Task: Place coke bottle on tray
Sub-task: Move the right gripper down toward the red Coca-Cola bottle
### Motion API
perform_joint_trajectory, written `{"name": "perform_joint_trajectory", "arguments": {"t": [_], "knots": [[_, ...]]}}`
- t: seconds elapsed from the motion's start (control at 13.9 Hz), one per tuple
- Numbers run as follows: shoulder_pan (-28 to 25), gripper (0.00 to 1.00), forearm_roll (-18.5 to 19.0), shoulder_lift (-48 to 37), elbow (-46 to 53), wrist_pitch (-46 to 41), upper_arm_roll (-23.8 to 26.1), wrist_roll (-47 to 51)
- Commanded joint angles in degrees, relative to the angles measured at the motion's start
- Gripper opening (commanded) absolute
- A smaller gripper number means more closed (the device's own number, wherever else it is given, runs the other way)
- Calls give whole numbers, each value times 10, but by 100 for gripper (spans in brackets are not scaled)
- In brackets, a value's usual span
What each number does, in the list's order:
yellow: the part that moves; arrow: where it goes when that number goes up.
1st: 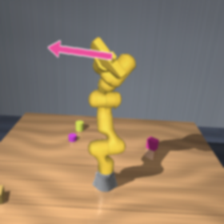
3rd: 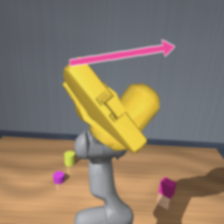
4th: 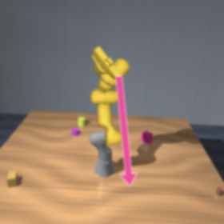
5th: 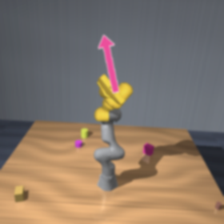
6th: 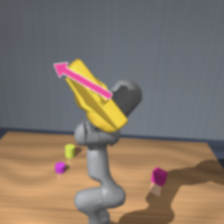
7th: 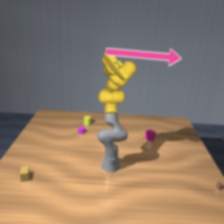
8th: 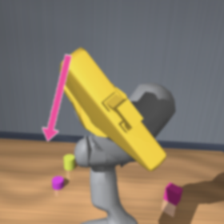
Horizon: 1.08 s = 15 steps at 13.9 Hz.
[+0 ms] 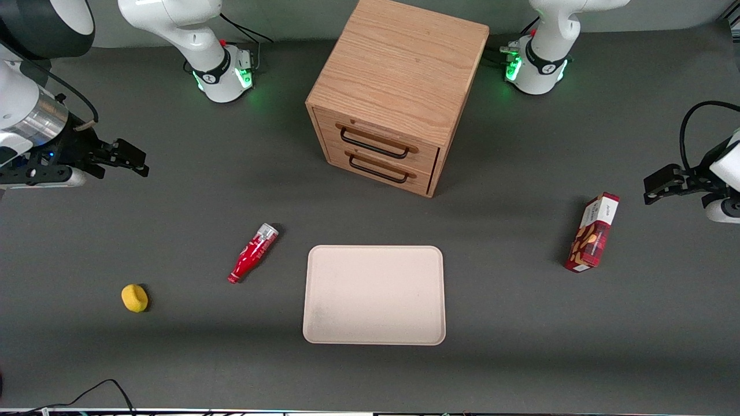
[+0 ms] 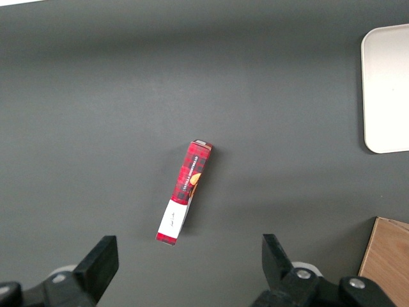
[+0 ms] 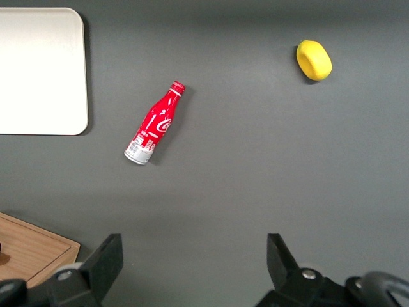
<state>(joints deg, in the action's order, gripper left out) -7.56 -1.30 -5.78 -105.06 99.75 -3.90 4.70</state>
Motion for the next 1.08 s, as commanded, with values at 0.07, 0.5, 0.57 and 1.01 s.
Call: {"name": "perform_joint_trajectory", "arguments": {"t": [0.07,0.5,0.57,1.01], "knots": [[9,100,-5,18,24,-18,10,8],[3,100,-3,77,47,-26,66,134],[4,100,2,91,47,-9,84,164],[3,100,2,202,38,119,111,311]]}}
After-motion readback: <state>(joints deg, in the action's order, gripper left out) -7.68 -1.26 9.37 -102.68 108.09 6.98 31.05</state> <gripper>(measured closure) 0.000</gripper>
